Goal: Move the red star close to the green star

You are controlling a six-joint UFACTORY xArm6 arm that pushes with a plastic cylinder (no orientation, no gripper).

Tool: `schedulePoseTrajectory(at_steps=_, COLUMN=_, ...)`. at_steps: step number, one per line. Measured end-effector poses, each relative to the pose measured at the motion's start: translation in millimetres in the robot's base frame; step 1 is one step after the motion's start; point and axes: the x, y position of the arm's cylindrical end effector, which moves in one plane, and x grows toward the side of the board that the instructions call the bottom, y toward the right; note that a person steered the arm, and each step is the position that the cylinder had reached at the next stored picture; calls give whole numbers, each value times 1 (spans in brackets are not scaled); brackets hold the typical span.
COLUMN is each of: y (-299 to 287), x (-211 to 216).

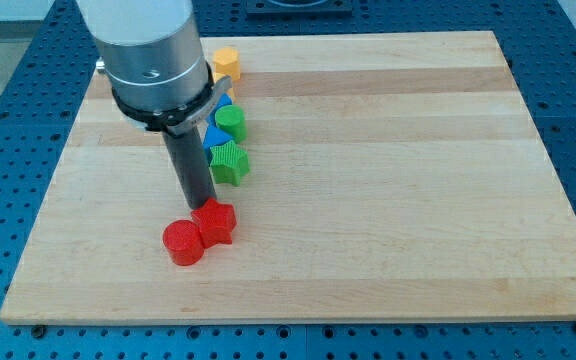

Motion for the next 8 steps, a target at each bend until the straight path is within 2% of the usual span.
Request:
schedulePoseTrajectory(at_steps=3, y=64, x=5)
schedulePoseTrajectory(at_steps=4, y=78, x=34)
schedulePoseTrajectory(at_steps=5, y=75, x=61)
schedulePoseTrajectory(at_steps=8, y=43, x=65)
